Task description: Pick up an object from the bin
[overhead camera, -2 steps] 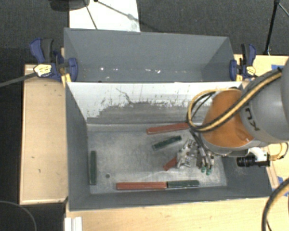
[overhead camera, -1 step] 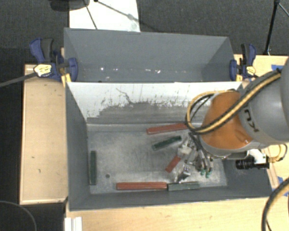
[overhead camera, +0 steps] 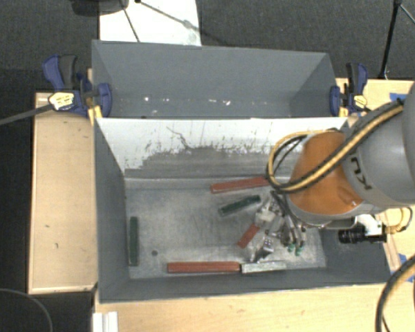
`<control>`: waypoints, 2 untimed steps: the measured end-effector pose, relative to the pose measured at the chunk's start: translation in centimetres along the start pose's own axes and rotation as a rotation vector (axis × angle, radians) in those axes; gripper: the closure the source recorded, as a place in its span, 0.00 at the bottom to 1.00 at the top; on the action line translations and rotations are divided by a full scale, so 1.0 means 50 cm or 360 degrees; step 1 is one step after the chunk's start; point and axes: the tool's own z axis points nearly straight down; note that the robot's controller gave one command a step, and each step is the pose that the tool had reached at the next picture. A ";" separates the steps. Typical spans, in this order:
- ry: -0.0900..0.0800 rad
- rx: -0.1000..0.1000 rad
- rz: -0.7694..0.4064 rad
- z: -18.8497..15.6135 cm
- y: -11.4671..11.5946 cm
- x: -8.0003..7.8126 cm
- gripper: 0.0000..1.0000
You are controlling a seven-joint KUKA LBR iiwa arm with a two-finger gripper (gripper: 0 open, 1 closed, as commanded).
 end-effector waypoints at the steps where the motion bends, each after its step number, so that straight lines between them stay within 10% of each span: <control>1: 0.0003 0.0002 0.0012 0.000 0.003 -0.002 0.00; 2: 0.0003 0.0003 -0.0510 -0.014 0.054 -0.066 1.00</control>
Offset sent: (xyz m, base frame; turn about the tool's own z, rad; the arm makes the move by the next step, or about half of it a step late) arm 0.0393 0.0140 0.0068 -0.3202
